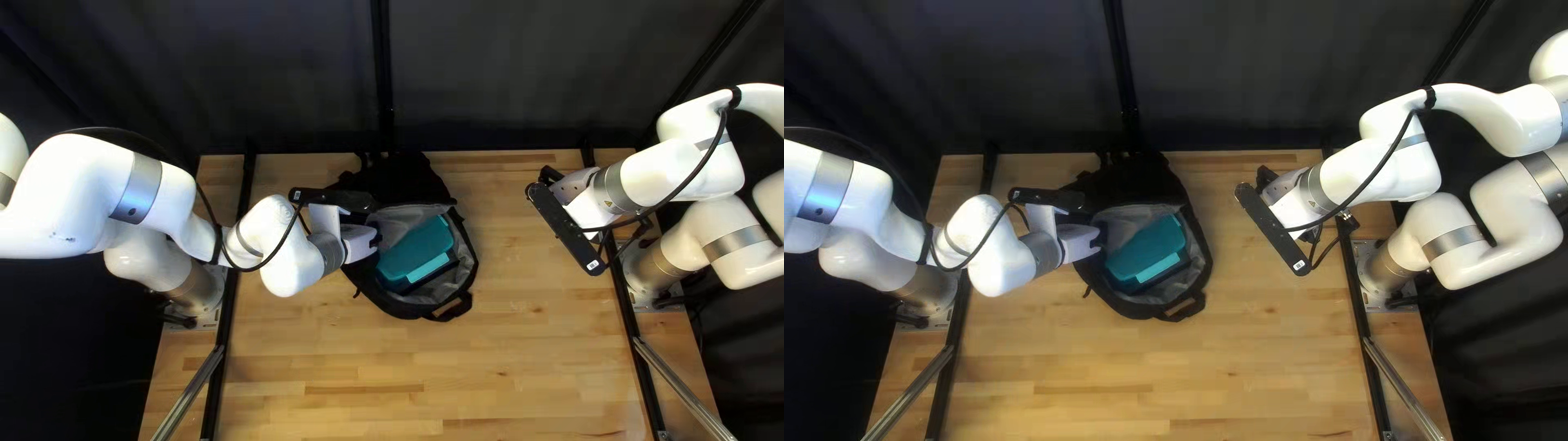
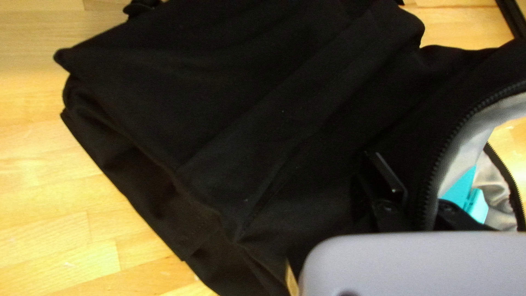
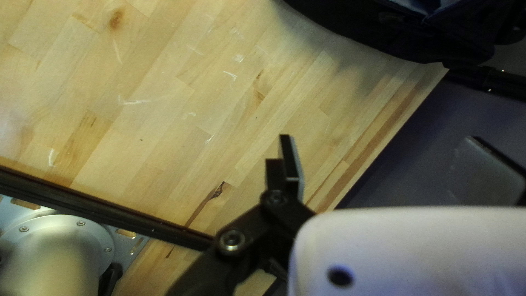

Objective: Remove a lunch box from a kids backpack

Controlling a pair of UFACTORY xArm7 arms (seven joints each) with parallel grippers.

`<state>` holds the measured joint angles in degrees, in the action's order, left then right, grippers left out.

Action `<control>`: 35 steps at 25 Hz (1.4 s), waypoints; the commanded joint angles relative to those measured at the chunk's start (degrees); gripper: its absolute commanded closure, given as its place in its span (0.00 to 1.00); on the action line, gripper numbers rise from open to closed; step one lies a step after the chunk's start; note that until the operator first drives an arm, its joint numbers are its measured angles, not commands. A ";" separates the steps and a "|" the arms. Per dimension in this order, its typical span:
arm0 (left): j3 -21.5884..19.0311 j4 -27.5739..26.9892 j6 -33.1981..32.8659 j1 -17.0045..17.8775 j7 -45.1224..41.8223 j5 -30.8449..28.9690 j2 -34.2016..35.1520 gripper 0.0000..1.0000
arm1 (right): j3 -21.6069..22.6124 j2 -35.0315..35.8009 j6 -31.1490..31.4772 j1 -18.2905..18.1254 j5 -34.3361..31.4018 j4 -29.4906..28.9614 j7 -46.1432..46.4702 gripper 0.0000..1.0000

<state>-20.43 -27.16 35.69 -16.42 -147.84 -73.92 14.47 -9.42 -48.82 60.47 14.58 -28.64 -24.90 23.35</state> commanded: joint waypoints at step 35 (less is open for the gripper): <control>-0.02 -0.02 0.02 -0.01 -0.11 -0.01 -0.03 1.00 | 14.05 38.97 -32.80 -6.35 -29.09 -8.92 -34.87 0.00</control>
<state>-20.44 -27.19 35.71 -16.42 -147.95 -73.93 14.44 4.49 -14.98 29.03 9.41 -53.70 -29.87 -8.44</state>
